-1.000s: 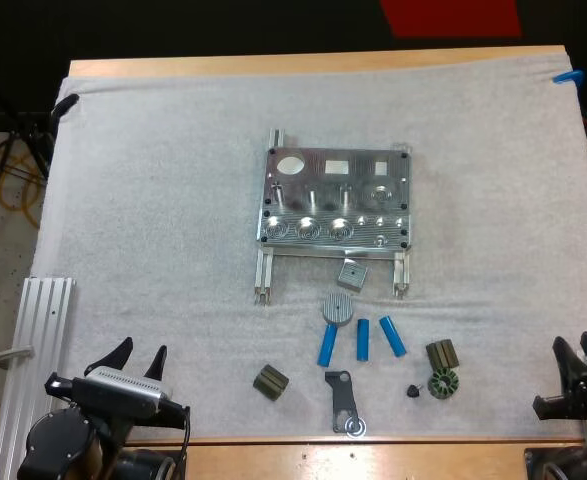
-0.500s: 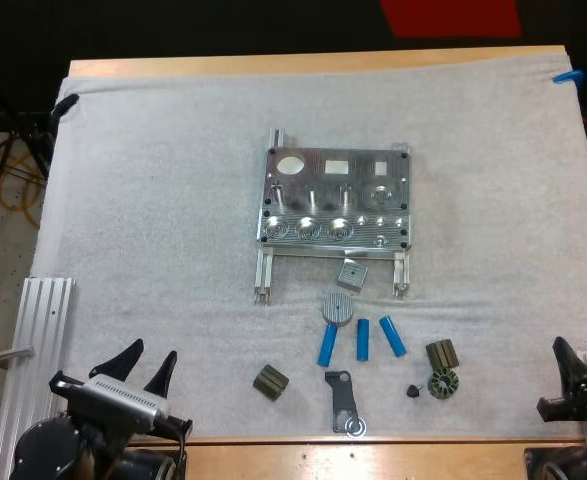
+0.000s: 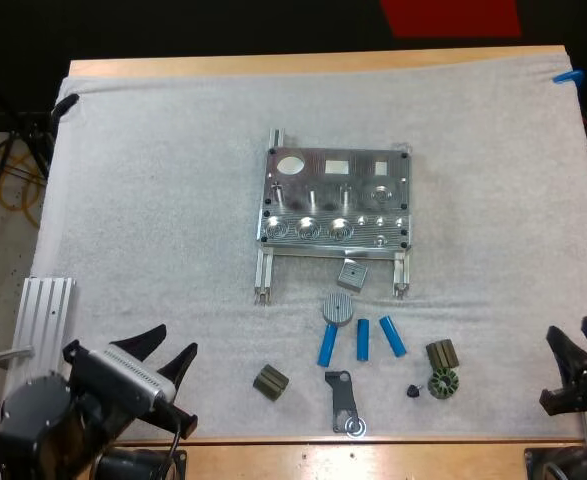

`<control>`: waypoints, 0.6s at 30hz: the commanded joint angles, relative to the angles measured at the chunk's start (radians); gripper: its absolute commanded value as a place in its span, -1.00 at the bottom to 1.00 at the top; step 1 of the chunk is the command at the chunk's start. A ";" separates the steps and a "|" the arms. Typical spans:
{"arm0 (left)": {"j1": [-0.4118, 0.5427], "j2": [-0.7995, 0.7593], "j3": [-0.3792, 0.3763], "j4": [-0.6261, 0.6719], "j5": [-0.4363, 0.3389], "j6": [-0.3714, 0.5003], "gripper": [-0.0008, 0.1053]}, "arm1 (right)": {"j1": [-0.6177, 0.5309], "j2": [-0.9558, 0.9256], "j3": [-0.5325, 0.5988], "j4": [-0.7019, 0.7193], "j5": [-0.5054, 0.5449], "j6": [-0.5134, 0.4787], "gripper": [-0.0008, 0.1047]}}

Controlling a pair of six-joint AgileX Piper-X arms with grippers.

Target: Load cells from right to left

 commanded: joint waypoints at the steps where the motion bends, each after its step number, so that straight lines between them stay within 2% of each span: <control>1: 0.002 0.038 -0.032 0.035 0.023 0.050 -0.18 | -0.005 0.032 -0.034 0.014 -0.038 0.001 -0.17; 8: 0.002 0.205 -0.136 0.191 0.069 0.164 -0.18 | -0.005 0.169 -0.133 0.077 -0.138 0.000 -0.17; 13: -0.010 0.266 -0.152 0.217 0.110 0.195 -0.18 | -0.005 0.239 -0.166 0.111 -0.215 0.000 -0.17; 18: -0.062 0.299 -0.152 0.237 0.111 0.223 -0.18 | -0.005 0.286 -0.167 0.111 -0.271 0.002 -0.17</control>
